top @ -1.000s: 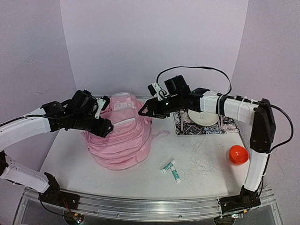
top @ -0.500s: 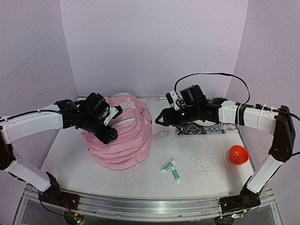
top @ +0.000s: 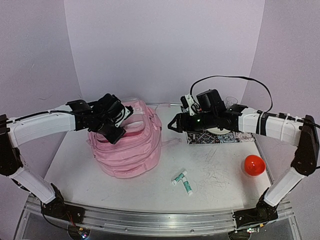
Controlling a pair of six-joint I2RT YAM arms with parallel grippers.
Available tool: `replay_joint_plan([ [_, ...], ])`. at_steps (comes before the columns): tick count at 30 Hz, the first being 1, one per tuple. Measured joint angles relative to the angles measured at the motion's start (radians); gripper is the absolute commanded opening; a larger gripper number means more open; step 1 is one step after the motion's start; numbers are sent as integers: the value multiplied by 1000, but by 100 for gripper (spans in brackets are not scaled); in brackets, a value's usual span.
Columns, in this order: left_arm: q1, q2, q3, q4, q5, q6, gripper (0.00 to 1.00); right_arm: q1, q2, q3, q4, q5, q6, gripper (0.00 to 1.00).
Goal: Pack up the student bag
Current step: Pick up the upper front pocket of the student bag.
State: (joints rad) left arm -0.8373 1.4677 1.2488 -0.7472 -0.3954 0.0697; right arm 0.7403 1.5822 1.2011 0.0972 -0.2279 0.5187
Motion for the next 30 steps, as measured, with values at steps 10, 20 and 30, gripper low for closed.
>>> replay_joint_plan([
  [10, 1, 13, 8, -4, -19, 9, 24, 0, -3, -23, 7, -12, 16, 66],
  [20, 3, 71, 71, -46, -5, -5, 0, 27, -66, -188, -36, 42, 118, 64],
  [30, 14, 134, 328, -184, -55, -105, 0, 200, -74, -240, -213, 193, 170, 63],
])
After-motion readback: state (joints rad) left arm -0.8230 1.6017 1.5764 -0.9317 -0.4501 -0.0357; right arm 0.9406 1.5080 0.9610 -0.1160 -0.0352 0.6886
